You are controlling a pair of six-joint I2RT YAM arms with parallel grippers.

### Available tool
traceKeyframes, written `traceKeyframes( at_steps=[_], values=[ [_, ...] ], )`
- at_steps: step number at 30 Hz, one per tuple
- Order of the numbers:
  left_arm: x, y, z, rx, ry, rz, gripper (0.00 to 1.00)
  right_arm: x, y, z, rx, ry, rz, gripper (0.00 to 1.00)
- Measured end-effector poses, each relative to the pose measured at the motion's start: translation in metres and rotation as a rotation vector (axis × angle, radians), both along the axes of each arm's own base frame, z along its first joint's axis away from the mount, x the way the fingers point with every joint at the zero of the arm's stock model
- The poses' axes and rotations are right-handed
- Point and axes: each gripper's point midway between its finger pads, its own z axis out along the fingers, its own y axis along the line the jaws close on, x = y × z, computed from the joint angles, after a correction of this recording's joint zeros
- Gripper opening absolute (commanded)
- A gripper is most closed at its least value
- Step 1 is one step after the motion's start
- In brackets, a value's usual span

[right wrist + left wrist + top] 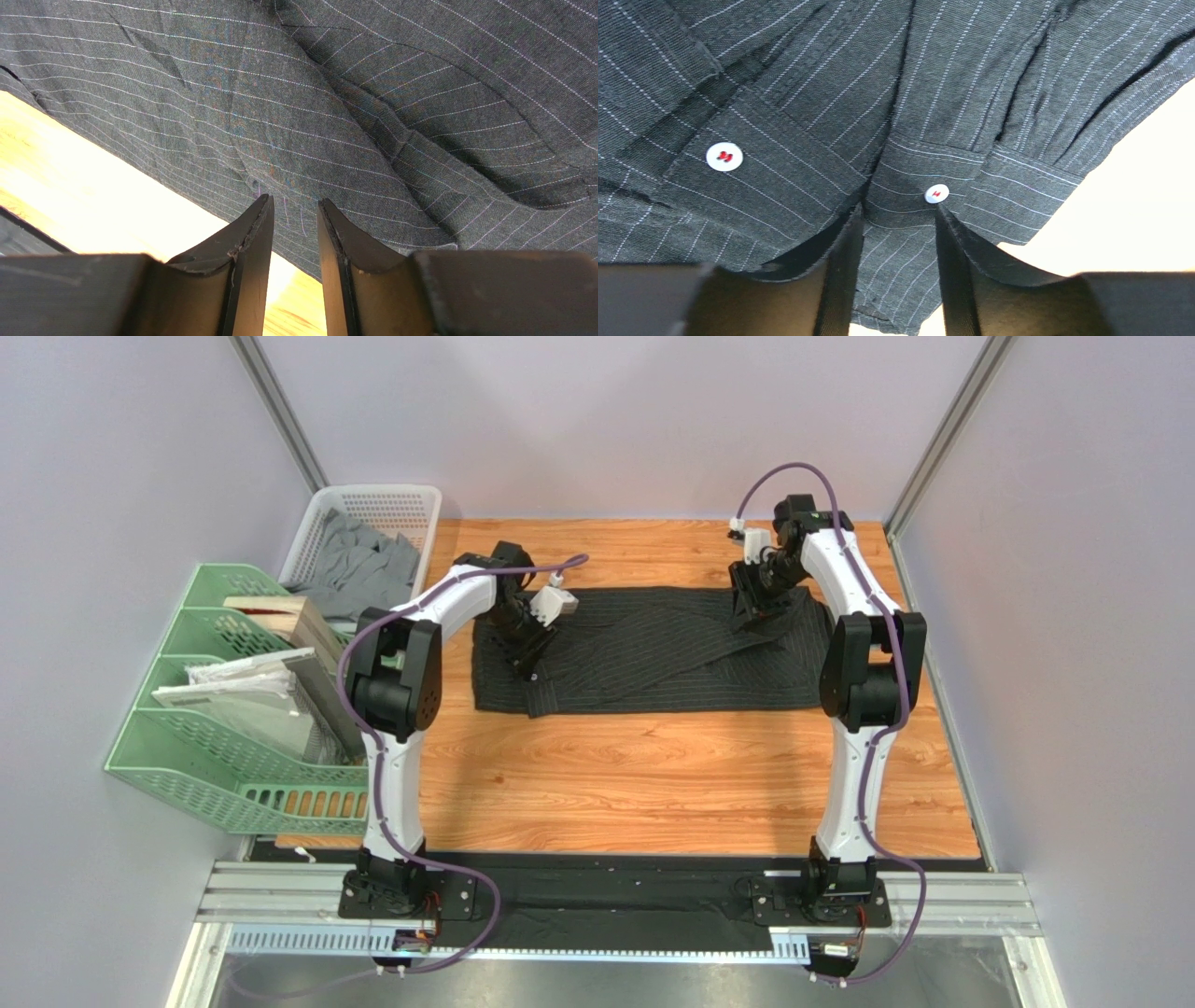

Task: Fold and stack the long sleeve shirts
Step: Fold the shirt

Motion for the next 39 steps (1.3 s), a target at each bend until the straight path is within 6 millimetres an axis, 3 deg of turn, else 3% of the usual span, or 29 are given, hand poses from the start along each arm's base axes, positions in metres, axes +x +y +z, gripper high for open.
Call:
traceKeyframes(
  at_steps=[2,8,19,23,24,25,28,29,30,32,33,35,39],
  values=[
    [0.000,0.000,0.000,0.000,0.001,0.003,0.33,0.000,0.000,0.000,0.000,0.000,0.000,0.34],
    [0.000,-0.001,0.005,-0.009,-0.003,0.015,0.01,-0.001,0.000,0.000,-0.001,0.002,0.000,0.34],
    [0.012,-0.004,0.047,-0.029,-0.093,0.022,0.00,-0.002,0.000,0.000,-0.002,0.007,0.006,0.33],
    [0.034,-0.001,0.062,-0.014,-0.152,0.038,0.00,-0.003,-0.004,-0.001,-0.015,0.010,0.007,0.33],
    [0.041,0.002,0.063,-0.007,-0.162,0.048,0.04,-0.003,-0.004,-0.001,-0.019,0.009,0.008,0.33],
    [0.049,0.005,0.063,0.002,-0.172,0.059,0.21,-0.003,-0.006,-0.002,-0.023,0.010,0.007,0.32],
    [0.064,0.014,0.054,0.030,-0.171,0.093,0.42,-0.009,-0.009,-0.006,-0.032,0.028,0.004,0.28],
    [0.066,0.017,0.048,0.036,-0.159,0.104,0.44,-0.012,-0.010,-0.008,-0.035,0.038,0.003,0.26],
    [0.065,0.019,0.043,0.041,-0.145,0.111,0.52,-0.015,-0.010,-0.010,-0.040,0.047,0.002,0.24],
    [0.062,0.023,0.036,0.045,-0.121,0.121,0.55,-0.021,-0.013,-0.015,-0.057,0.065,0.000,0.22],
    [0.061,0.023,0.035,0.044,-0.115,0.117,0.67,-0.023,-0.015,-0.018,-0.070,0.074,-0.001,0.21],
    [0.060,0.020,0.037,0.029,-0.118,0.102,0.66,-0.029,-0.020,-0.026,-0.110,0.094,0.000,0.19],
    [0.060,0.012,0.046,0.015,-0.146,0.018,0.53,-0.029,-0.034,-0.036,-0.215,0.100,0.009,0.16]
  ],
)
